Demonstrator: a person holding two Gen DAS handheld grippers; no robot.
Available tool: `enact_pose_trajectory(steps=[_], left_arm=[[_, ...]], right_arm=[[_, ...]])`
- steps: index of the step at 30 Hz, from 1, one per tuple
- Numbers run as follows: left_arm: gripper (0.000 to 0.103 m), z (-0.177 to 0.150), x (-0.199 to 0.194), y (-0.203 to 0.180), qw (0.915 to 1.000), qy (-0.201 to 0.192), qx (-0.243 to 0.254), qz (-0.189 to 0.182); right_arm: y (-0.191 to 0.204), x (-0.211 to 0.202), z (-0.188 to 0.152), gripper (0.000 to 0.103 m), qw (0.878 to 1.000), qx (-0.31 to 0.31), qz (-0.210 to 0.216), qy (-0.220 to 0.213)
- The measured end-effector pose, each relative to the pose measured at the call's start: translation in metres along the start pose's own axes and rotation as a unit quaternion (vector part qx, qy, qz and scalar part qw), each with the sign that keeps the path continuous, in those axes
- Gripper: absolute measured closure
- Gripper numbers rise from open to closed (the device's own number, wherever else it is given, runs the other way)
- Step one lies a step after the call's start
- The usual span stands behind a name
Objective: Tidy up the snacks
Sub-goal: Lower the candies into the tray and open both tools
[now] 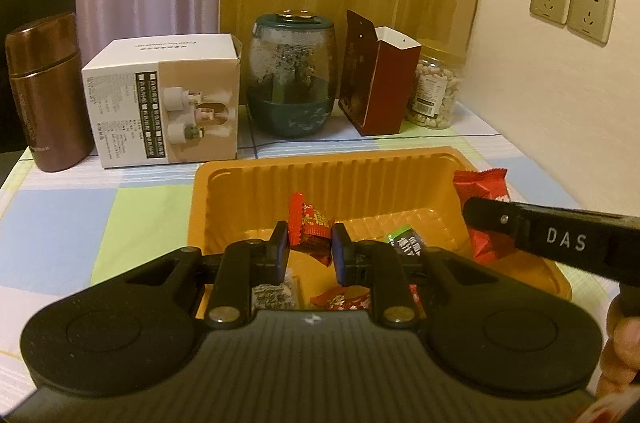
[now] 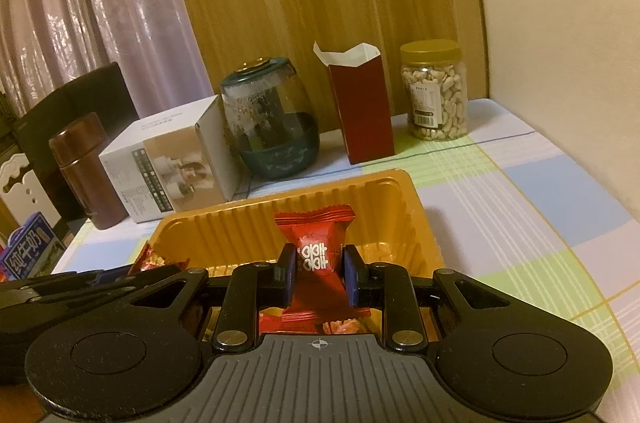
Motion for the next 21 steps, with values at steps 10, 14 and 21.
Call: enact_pose_trajectory(steps=[10,14,21], left_arm=[[0.06,0.003,0.0017,0.0014,1.0,0.0,0.003,0.003],[0.06,-0.0002,0.0032,0.0024,1.0,0.007,0.004,0.005],[0.06,-0.0007,0.0031,0.0012,0.9999,0.007,0.007,0.004]], right_arm=[[-0.0007,0.0002,-0.0014,0.078,1.0,0.006,0.001,0.001],[0.0,0.0005,-0.0003,0.078,1.0,0.006,0.003,0.001],[0.0027,0.0,0.0004,0.078,1.0,0.005,0.007,0.001]])
Point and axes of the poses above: each gripper's, at about its wrist camera, not at the fingertips, and x roughly the way its jaws point, y to its left, z to its top, the point moved 10 cm from there along x, roughly the way its jaws point, and after that the axes turned 5 degrees about z, right-handed, at the moved point
